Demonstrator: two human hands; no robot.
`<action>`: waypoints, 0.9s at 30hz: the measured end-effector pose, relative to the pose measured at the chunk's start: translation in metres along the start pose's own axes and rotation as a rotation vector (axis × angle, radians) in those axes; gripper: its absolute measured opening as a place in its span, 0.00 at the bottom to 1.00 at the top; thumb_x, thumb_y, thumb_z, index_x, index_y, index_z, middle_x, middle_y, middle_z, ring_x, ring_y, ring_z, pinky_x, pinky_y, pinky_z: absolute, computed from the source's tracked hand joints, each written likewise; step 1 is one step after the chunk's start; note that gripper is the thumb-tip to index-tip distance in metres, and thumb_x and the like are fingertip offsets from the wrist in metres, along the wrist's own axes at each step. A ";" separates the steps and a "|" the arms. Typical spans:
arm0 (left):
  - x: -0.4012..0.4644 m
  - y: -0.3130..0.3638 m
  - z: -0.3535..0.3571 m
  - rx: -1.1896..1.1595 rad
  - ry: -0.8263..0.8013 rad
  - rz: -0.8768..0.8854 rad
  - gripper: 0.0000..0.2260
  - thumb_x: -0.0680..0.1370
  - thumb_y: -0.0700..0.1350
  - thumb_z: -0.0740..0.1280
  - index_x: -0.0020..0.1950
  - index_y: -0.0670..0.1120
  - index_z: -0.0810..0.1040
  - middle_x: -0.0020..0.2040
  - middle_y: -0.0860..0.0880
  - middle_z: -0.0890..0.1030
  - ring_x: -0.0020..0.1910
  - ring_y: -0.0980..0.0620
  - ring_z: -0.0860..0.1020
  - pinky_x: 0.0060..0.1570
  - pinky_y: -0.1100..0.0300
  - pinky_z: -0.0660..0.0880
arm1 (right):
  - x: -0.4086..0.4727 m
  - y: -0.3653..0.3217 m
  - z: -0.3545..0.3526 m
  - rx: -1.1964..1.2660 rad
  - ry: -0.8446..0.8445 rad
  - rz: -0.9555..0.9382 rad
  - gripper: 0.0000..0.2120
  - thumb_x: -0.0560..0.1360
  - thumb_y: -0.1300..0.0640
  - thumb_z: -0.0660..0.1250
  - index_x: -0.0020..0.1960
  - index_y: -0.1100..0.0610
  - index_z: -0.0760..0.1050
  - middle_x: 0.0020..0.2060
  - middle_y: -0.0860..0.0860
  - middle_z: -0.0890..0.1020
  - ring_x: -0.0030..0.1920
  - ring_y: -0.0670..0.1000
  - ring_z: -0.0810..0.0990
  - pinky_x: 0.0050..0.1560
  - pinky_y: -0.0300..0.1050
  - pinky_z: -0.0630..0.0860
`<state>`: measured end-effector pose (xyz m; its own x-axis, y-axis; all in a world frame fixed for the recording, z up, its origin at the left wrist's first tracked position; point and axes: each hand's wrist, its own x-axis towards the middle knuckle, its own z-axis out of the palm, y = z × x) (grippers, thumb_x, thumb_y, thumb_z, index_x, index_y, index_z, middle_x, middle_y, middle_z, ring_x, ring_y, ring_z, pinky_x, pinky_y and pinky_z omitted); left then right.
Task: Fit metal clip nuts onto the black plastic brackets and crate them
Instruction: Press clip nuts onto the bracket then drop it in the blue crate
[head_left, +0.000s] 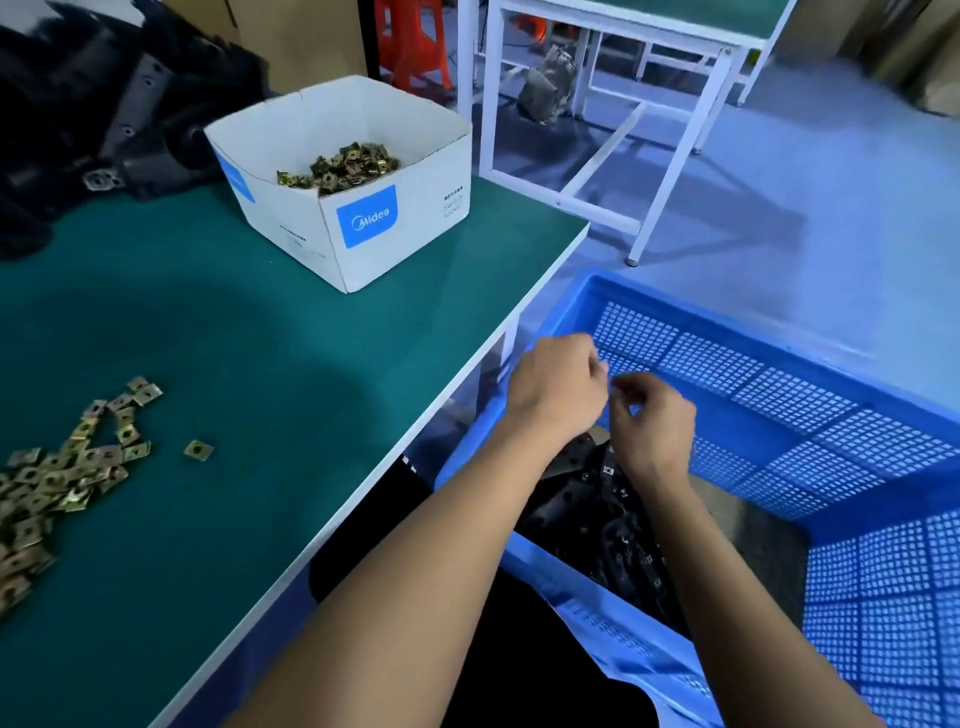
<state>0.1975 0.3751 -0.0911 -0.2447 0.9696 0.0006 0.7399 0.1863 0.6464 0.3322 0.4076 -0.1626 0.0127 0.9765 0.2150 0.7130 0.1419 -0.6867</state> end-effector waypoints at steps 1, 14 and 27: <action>-0.001 0.008 -0.015 -0.001 0.094 0.053 0.07 0.82 0.51 0.65 0.52 0.50 0.80 0.49 0.49 0.85 0.50 0.44 0.81 0.47 0.51 0.77 | 0.003 -0.022 -0.005 0.036 0.011 -0.085 0.06 0.78 0.56 0.68 0.43 0.49 0.81 0.38 0.47 0.85 0.39 0.43 0.80 0.42 0.42 0.74; -0.119 -0.129 -0.237 -0.225 1.126 -0.038 0.04 0.75 0.43 0.66 0.41 0.46 0.80 0.34 0.53 0.81 0.35 0.52 0.80 0.44 0.48 0.78 | -0.088 -0.319 0.057 0.180 -0.423 -0.921 0.09 0.75 0.58 0.65 0.53 0.53 0.81 0.38 0.51 0.84 0.38 0.57 0.79 0.39 0.52 0.75; -0.356 -0.321 -0.344 -0.020 1.697 -0.893 0.07 0.75 0.42 0.61 0.37 0.48 0.74 0.31 0.54 0.72 0.35 0.48 0.70 0.43 0.55 0.69 | -0.330 -0.505 0.179 0.133 -0.732 -1.543 0.15 0.78 0.56 0.69 0.64 0.52 0.79 0.57 0.51 0.78 0.65 0.56 0.71 0.58 0.53 0.77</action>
<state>-0.1685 -0.0849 -0.0361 -0.7672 -0.5445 0.3391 0.0686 0.4559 0.8874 -0.1582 0.0428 -0.0112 -0.9051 -0.2077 0.3710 -0.3033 0.9269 -0.2211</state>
